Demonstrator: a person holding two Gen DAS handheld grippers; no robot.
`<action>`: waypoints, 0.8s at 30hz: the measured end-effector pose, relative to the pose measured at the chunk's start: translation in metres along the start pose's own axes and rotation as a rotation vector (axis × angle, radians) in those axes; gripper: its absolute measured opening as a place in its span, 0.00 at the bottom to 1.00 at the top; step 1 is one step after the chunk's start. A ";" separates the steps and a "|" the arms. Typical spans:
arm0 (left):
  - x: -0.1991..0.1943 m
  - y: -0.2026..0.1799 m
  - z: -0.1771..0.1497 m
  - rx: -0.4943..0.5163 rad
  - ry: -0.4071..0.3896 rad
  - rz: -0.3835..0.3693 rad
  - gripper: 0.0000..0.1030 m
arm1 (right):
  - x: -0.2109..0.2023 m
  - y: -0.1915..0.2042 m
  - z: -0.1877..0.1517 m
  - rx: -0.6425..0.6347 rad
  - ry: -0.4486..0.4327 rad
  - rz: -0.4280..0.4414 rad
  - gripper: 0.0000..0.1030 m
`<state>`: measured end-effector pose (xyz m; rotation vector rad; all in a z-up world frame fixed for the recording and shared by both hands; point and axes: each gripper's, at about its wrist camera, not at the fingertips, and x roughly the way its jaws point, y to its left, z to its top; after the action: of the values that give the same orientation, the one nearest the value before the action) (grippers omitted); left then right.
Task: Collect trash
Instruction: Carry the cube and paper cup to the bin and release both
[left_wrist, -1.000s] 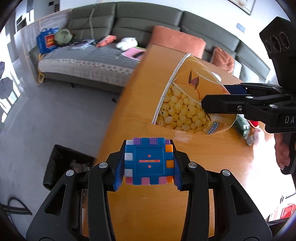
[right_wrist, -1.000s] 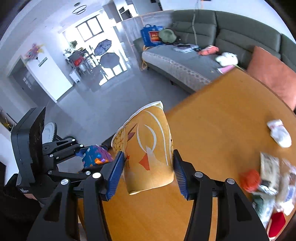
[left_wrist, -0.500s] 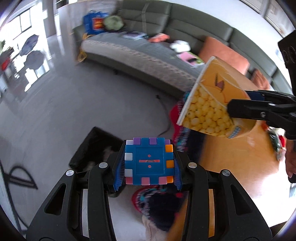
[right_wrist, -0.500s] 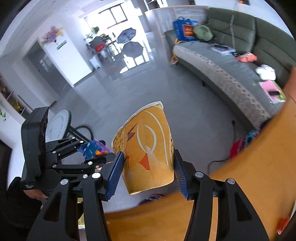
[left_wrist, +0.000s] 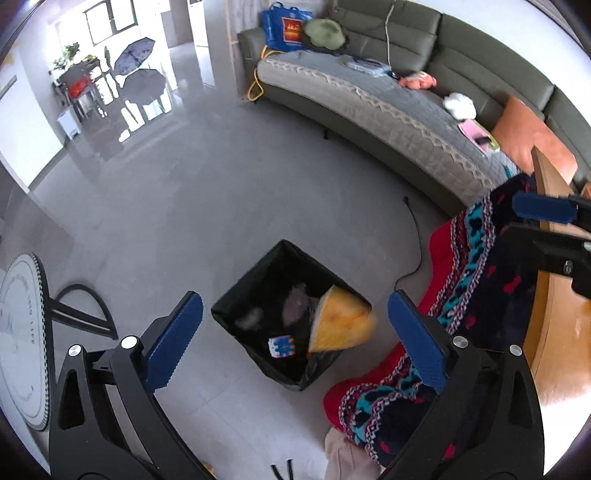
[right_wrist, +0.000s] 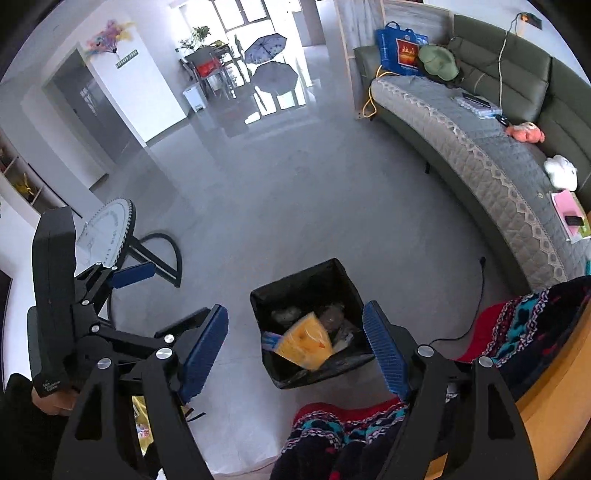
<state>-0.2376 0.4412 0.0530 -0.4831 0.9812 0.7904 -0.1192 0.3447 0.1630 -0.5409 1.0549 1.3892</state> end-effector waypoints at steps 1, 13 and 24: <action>-0.001 0.001 0.000 -0.003 -0.004 -0.002 0.94 | 0.000 -0.002 0.000 0.001 -0.001 -0.002 0.74; -0.006 -0.029 0.004 0.086 -0.017 -0.041 0.94 | -0.038 -0.028 -0.021 0.101 -0.058 -0.014 0.74; -0.043 -0.131 0.004 0.253 -0.083 -0.169 0.94 | -0.117 -0.074 -0.086 0.241 -0.165 -0.072 0.74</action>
<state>-0.1475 0.3452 0.0951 -0.3066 0.9349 0.5218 -0.0560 0.1992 0.2017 -0.2800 1.0404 1.2023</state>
